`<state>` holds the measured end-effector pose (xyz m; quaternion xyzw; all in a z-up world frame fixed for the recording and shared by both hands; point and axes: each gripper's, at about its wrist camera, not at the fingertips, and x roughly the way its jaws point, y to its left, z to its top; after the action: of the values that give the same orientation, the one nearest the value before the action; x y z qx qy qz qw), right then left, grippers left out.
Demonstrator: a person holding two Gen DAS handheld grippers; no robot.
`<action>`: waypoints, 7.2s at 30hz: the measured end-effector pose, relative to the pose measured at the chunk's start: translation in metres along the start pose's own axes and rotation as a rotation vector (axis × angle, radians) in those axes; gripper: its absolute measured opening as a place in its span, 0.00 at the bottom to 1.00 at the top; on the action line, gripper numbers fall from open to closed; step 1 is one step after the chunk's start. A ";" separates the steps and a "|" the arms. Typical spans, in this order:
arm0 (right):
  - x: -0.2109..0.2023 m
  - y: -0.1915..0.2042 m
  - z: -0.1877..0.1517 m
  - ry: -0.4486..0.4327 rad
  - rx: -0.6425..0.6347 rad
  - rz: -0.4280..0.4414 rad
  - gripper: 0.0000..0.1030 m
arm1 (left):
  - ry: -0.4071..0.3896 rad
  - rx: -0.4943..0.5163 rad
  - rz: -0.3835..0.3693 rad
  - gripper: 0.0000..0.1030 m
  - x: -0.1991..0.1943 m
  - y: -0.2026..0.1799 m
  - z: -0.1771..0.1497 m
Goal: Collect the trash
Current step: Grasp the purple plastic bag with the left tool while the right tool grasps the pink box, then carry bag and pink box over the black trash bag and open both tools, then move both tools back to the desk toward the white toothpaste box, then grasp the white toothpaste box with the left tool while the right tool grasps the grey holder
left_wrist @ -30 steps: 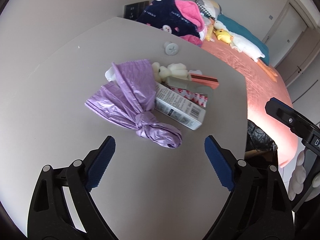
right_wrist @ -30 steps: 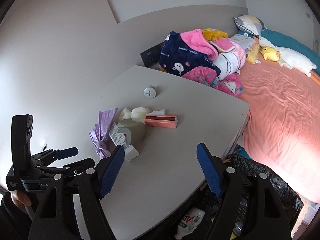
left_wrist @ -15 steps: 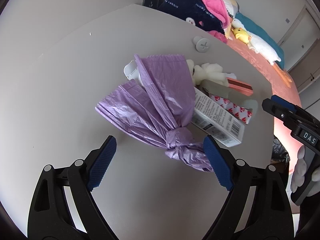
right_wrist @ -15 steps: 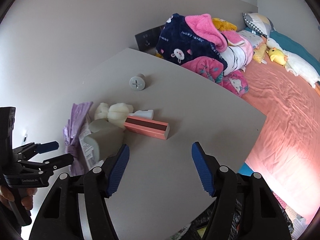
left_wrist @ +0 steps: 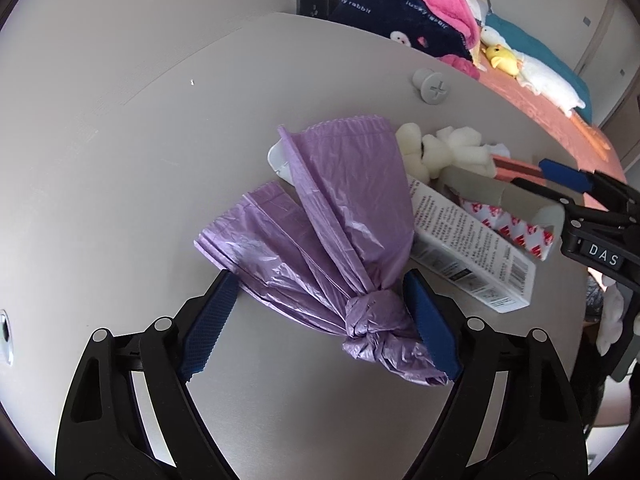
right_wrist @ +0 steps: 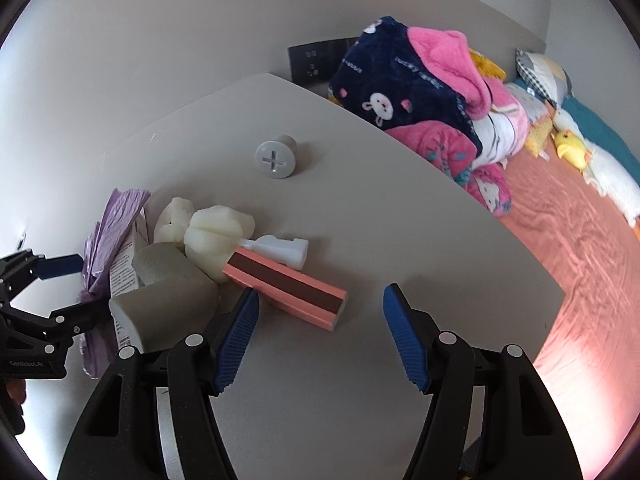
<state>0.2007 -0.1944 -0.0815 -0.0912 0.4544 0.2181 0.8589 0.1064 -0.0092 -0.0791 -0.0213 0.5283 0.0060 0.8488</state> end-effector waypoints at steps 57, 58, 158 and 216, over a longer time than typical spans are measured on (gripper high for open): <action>-0.185 -0.034 -0.091 -0.201 0.388 -0.009 0.24 | -0.194 0.138 -0.294 0.22 -0.102 -0.073 -0.010; -0.188 -0.034 -0.093 -0.203 0.391 -0.014 0.24 | -0.196 0.145 -0.298 0.22 -0.104 -0.076 -0.010; -0.198 -0.031 -0.106 -0.241 0.457 0.029 0.68 | -0.015 0.073 -0.302 0.94 -0.071 -0.083 -0.018; -0.068 0.012 -0.017 -0.091 0.315 0.209 0.68 | 0.004 -0.040 -0.133 0.28 0.001 -0.004 0.024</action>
<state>0.1493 -0.2100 -0.0353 0.1019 0.4505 0.2364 0.8549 0.1289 -0.0125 -0.0689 -0.0734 0.5272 -0.0395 0.8457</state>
